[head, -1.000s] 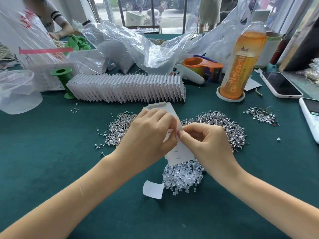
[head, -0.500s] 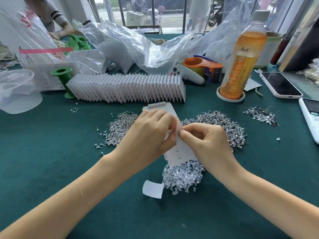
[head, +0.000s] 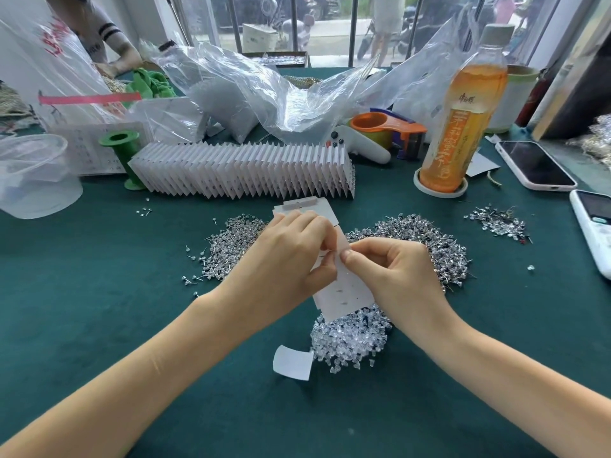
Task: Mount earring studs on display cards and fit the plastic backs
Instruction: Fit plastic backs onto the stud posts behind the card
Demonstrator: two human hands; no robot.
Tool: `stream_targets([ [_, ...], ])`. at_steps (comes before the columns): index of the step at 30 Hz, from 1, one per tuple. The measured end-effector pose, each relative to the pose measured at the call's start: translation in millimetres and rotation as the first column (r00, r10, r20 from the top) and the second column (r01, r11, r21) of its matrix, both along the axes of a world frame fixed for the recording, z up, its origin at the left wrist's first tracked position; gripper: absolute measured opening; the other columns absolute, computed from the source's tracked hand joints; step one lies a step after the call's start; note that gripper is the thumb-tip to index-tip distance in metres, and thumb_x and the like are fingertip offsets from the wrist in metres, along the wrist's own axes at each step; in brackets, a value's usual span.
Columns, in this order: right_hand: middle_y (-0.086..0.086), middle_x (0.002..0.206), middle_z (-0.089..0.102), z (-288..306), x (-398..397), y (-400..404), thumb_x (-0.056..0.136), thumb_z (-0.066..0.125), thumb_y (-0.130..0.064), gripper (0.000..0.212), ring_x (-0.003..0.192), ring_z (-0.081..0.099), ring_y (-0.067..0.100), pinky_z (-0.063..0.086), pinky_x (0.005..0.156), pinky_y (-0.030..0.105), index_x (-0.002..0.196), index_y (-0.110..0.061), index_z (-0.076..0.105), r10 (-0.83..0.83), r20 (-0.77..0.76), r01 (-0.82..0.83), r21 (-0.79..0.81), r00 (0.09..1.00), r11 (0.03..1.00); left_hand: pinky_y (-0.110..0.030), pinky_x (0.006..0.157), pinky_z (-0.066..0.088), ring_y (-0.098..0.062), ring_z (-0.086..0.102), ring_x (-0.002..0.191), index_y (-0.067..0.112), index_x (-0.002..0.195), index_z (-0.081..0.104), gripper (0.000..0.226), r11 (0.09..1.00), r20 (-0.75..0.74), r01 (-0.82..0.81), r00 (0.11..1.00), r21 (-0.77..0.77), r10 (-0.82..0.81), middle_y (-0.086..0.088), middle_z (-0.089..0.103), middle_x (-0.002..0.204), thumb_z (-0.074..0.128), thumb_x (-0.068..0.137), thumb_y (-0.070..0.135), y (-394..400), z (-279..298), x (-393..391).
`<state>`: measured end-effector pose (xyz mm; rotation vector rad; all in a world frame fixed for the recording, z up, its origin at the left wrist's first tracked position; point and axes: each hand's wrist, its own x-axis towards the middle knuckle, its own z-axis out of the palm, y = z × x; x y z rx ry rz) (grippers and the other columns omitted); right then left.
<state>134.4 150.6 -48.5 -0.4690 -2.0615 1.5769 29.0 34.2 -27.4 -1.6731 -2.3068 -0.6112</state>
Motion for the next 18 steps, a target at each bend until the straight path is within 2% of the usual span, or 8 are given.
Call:
stream_targets([
  [4,0.012,0.07,0.069,1.3,0.2,-0.1,0.083,0.067,-0.008,0.021,0.058,0.053,0.008,0.041,0.053,0.021,0.069,-0.021,0.074,0.003,-0.001,-0.003,-0.002,1.0,1.0,-0.033,0.076,0.038,-0.025,0.055,0.077,0.004,0.081,0.058,0.024,1.0,0.028,0.008,1.0,0.016,-0.008,-0.006,0.061,0.081,0.044,0.08,0.024,0.2,-0.1,-0.8],
  [10,-0.004,0.066,0.071,4.0,2.3,-2.3,0.084,0.066,-0.004,0.028,0.054,0.056,-0.001,0.043,0.05,0.012,0.07,-0.027,0.073,0.014,-0.034,-0.012,0.058,0.999,0.998,-0.034,0.079,0.041,-0.022,0.056,0.079,0.007,0.082,0.06,0.019,0.998,0.011,0.015,1.0,0.064,-0.015,-0.003,0.062,0.082,0.053,0.082,0.024,-0.7,-0.3,-1.0],
  [14,-0.004,0.068,0.071,3.3,2.9,-3.5,0.085,0.067,-0.007,0.027,0.056,0.059,0.004,0.046,0.053,0.02,0.072,-0.03,0.073,0.008,-0.049,-0.003,0.115,0.999,0.993,-0.032,0.078,0.041,-0.02,0.056,0.078,0.008,0.08,0.061,0.007,0.995,0.031,0.011,0.999,0.098,-0.014,-0.001,0.062,0.08,0.064,0.079,0.014,-0.5,-0.6,-0.7],
  [18,0.0,0.068,0.071,0.5,2.6,-5.6,0.086,0.067,-0.01,0.022,0.063,0.063,0.023,0.048,0.057,0.034,0.073,-0.027,0.074,0.002,-0.053,0.005,0.132,0.999,0.991,-0.031,0.08,0.041,-0.018,0.055,0.079,0.008,0.079,0.06,0.006,0.994,0.035,0.014,0.999,0.106,-0.018,0.002,0.061,0.081,0.065,0.077,0.011,0.7,-0.8,-0.1],
])
